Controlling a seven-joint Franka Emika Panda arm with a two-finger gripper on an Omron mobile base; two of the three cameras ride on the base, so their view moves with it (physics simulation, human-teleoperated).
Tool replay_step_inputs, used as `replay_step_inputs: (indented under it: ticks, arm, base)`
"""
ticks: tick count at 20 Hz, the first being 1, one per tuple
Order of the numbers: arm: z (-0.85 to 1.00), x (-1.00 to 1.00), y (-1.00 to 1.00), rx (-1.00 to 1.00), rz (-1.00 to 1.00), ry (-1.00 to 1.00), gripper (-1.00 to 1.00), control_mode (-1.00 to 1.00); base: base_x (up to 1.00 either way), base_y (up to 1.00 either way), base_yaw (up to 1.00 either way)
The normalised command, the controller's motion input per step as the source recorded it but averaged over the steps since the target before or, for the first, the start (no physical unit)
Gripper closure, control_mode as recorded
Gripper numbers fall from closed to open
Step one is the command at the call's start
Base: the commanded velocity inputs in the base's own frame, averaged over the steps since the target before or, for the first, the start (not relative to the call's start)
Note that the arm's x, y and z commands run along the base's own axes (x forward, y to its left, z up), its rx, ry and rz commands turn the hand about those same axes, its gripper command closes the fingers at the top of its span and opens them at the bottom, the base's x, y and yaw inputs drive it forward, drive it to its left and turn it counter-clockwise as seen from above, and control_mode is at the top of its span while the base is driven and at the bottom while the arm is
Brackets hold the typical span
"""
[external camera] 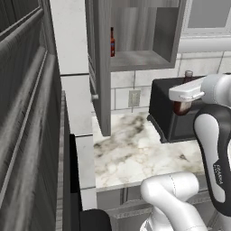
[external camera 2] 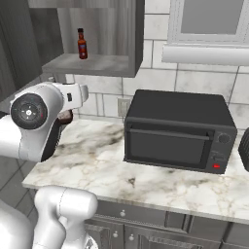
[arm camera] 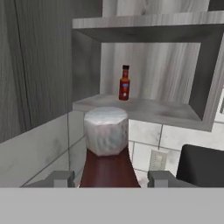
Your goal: Take 2 condiments from the cabinet and move them on the counter near the stove.Make sure the condiments are lined up with each other, next to each other.
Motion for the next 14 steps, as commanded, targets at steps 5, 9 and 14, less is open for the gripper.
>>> replay_step_inputs:
  ticks: [5, 9, 14]
  arm:
    - [0.00, 0.00, 0.00, 0.00, 0.00, 0.00, 1.00, 1.00]
    - [0.00, 0.00, 0.00, 0.00, 0.00, 0.00, 1.00, 1.00]
    - [0.00, 0.00, 0.00, 0.00, 0.00, 0.00, 1.00, 1.00]
  base:
    - [0.00, -0.02, 0.00]
    - [-0.07, -0.15, 0.00]
    - [-0.36, -0.35, 0.00]
